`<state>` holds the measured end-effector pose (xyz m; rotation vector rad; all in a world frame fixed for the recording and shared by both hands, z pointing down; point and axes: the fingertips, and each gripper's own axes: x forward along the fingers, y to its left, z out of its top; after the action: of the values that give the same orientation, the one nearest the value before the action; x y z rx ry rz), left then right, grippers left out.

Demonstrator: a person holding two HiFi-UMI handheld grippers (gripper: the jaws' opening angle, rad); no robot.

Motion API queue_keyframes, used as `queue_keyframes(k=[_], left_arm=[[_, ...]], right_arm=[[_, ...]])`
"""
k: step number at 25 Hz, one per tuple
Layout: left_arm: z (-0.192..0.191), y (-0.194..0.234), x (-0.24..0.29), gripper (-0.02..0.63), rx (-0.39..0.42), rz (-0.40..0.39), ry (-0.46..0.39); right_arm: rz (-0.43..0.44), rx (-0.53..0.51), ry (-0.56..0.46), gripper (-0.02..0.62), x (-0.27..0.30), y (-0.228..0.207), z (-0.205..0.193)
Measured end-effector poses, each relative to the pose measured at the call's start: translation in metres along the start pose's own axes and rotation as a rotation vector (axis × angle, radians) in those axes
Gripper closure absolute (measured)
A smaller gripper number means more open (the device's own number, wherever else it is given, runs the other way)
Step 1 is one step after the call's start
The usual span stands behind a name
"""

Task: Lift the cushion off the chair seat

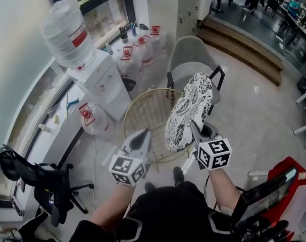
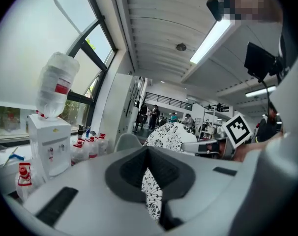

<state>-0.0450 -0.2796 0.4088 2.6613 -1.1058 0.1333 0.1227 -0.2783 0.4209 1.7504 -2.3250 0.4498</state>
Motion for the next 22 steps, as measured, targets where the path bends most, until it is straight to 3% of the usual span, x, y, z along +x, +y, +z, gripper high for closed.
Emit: queue_keyframes(k=[9,17,22], left_arm=[[0.031,0.001,-0.008,0.598,0.015,-0.006,-0.068],[0.057,0.003,-0.009,0.598,0.058,-0.009,-0.122],[0.077,0.004,-0.019,0.598,0.118,0.048,-0.166]], right_arm=[[0.005,-0.071,-0.132,0.569,-0.015,0.014,0.049],[0.027,-0.139,-0.186,0.569,-0.016,0.027,0.074],[0.037,-0.146,-0.213,0.572,-0.018,0.034,0.085]])
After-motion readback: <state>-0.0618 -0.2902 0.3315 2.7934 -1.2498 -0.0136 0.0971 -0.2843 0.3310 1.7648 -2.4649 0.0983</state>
